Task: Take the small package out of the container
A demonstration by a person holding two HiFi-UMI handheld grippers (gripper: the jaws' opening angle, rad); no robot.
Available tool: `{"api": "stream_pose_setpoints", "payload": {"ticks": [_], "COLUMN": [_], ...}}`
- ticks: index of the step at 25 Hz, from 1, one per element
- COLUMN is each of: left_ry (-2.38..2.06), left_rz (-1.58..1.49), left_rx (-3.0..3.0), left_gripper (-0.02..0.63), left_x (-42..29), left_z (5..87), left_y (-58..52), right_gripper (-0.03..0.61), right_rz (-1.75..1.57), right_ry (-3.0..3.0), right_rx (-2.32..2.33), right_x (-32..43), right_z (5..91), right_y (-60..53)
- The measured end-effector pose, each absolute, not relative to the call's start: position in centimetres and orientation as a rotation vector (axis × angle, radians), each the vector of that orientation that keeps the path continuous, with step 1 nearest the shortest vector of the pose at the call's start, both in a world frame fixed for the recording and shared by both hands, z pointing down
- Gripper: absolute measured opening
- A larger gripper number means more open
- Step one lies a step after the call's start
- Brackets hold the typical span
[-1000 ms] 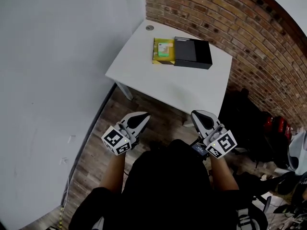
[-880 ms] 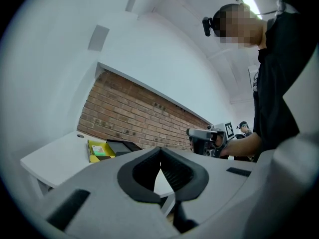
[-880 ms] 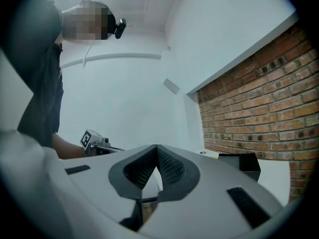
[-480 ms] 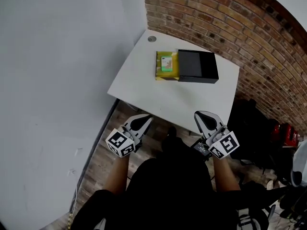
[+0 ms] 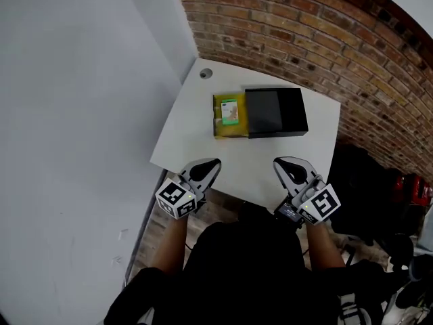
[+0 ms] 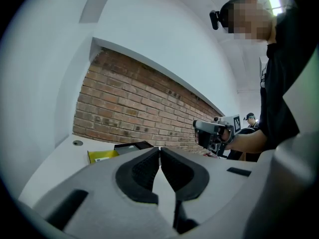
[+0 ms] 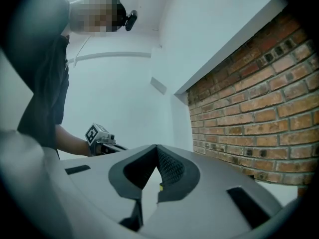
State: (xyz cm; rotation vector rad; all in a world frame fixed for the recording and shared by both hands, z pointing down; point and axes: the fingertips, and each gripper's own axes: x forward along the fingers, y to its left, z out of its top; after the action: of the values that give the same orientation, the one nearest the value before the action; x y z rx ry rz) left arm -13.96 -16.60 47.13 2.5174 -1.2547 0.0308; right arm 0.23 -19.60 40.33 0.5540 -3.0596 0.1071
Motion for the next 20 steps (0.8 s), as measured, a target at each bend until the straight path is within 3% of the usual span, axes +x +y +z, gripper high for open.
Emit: {"api": "stream_pose_setpoints", "payload": {"ticks": [12,15,20], "left_ry": [-1.253,-1.238,-1.226], "left_rz": [0.158,0.197,0.276], "left_rx": [2.375,2.314,2.216], "left_gripper": [0.023,0.093,0.158], "left_x": [-15.2,-15.9,-16.9], "left_z": [51.0,53.0,56.2], "left_y": [-27.1,-29.9,-33.3], "right_gripper": [0.006,0.006,0.006], "right_rz": [0.132,0.141,0.167], "right_ry": [-3.057,-3.034,-3.001], "right_rx": [0.523,0.540,0.619], "right_x": [-1.7,-2.0,-2.1], "right_z": [42.3,43.2,43.9], "right_y": [-26.7,-28.1,-30.2]}}
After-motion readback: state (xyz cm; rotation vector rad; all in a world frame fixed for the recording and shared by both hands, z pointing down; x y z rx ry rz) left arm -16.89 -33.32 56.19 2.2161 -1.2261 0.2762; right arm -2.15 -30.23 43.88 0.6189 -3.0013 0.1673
